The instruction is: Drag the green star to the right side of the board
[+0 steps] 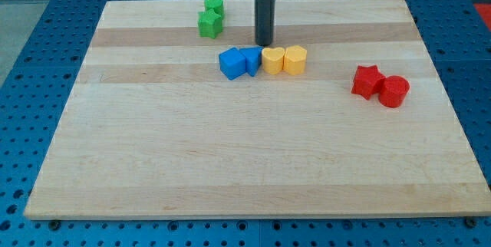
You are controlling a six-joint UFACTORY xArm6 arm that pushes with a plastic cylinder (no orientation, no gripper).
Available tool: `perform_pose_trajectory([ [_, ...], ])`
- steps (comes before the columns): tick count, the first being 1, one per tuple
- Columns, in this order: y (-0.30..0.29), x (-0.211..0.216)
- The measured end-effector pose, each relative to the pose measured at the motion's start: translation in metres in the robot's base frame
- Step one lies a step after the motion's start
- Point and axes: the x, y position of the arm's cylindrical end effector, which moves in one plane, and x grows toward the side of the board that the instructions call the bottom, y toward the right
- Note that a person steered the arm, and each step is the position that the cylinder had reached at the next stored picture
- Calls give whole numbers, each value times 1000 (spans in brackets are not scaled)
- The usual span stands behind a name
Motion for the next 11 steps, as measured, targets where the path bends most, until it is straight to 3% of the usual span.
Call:
perform_pose_trajectory([
  [4, -144, 0],
  [5, -159, -27],
  [6, -140, -48],
  [9, -50, -44],
  [11, -91, -44],
])
